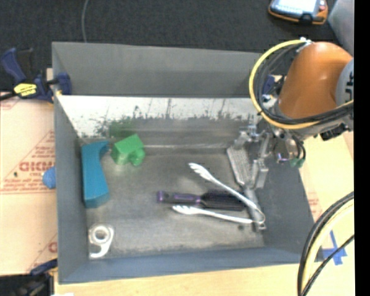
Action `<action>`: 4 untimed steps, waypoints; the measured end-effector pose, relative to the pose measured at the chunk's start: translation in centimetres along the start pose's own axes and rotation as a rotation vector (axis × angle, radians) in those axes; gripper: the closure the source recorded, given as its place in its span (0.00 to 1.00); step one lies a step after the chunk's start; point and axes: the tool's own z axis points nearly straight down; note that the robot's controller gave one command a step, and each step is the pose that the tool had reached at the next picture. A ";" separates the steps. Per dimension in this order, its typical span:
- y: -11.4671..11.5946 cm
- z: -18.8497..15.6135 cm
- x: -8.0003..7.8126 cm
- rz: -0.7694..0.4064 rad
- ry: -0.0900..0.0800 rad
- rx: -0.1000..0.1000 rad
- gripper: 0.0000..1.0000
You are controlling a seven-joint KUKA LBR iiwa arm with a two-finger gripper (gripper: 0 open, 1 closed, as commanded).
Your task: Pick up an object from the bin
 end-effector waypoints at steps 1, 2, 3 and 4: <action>0.1 -0.5 -0.1 -0.003 -0.008 0.001 0.00; 0.3 8.8 1.3 0.176 -0.010 -0.001 0.00; 0.6 9.4 1.9 0.197 -0.014 0.002 0.00; 2.7 9.7 1.5 0.275 -0.012 -0.001 0.00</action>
Offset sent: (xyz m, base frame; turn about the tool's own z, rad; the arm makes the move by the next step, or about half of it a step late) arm -0.0205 0.0051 -0.1278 0.2480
